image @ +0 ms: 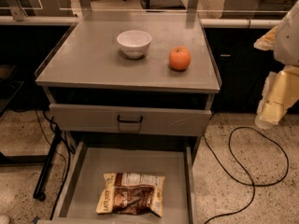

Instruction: Pick brown chip bag from middle drawer and place on counter

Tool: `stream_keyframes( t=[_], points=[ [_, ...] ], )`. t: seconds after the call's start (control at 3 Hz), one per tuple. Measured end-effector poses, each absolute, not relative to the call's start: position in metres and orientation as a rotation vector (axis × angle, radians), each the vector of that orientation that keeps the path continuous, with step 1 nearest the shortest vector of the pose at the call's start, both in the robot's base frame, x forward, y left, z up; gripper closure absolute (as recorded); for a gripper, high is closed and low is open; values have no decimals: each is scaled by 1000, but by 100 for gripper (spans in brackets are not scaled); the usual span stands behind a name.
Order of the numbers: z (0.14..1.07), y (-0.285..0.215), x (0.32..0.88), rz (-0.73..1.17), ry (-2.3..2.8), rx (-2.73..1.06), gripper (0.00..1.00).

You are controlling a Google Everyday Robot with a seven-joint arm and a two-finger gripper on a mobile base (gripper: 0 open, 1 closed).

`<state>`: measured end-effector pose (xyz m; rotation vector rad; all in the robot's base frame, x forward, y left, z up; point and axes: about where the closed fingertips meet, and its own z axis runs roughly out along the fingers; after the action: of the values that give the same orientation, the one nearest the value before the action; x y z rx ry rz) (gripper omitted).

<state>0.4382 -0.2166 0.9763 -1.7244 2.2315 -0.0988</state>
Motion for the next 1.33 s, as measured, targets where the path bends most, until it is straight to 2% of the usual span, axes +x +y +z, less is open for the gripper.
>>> stream_keyframes(
  t=[0.67,1.33],
  points=[
    [964,-206,429,-85,2220,-1724,0],
    [880,-142,388,47,2194,-1825,0]
  ],
)
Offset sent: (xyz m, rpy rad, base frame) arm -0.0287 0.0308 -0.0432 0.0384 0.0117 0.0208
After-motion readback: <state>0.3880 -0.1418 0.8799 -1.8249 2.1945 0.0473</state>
